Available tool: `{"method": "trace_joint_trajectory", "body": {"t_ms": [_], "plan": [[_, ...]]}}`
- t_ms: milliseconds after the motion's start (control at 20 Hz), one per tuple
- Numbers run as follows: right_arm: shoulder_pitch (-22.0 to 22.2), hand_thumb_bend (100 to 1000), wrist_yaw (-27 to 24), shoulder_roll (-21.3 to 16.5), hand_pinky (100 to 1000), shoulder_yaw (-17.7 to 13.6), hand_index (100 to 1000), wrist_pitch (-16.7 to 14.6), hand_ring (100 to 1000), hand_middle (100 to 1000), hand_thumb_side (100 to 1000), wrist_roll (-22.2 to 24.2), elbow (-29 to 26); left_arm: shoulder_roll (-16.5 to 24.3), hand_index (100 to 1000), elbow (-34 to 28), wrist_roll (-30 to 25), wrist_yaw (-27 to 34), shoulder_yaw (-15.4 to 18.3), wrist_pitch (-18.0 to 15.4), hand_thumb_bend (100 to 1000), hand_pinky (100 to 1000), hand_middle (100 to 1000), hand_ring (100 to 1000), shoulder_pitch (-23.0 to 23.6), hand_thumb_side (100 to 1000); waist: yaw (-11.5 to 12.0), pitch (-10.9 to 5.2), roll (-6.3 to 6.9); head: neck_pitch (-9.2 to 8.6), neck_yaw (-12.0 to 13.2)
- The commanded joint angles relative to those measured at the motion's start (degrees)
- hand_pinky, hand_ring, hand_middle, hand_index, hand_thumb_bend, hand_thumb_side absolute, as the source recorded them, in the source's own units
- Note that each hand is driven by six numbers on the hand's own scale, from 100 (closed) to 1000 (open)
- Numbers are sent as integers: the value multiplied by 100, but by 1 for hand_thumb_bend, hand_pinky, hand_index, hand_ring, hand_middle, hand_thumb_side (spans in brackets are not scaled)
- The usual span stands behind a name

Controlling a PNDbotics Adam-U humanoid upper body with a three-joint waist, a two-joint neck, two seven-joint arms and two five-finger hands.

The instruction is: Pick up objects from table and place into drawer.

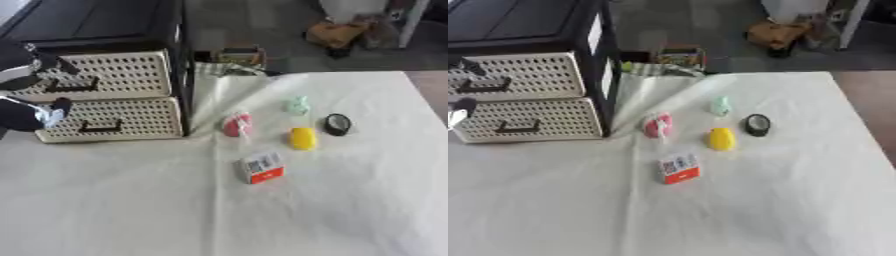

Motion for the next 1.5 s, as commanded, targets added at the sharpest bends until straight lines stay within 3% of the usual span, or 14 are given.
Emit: {"method": "trace_joint_trajectory", "body": {"t_ms": [50, 350, 900, 1500], "plan": [[-55, 434, -32, -81, 765, -28, 788, -10, 719, 509, 765, 15, -94, 97, 893, 47, -17, -82, 78, -18, 105, 100, 100, 100, -47, 408, -11, -88, -11, -78, 22], [-66, 434, -37, -62, 764, -26, 787, -14, 719, 508, 765, 22, -94, 58, 927, 128, 6, -174, 63, -19, 105, 100, 100, 100, -43, 408, -23, -51, -17, -113, 38], [-60, 434, -47, -22, 764, -26, 785, -8, 717, 504, 765, 46, -94, 3, 898, 323, 253, -300, 116, 201, 105, 100, 100, 100, -77, 408, -46, 6, -20, -187, 67], [-60, 434, -54, 27, 764, -32, 785, 5, 715, 500, 765, 56, -94, -67, 842, 524, 118, -471, 75, 54, 105, 100, 100, 100, -54, 408, -70, 89, -30, -215, 92]]}}
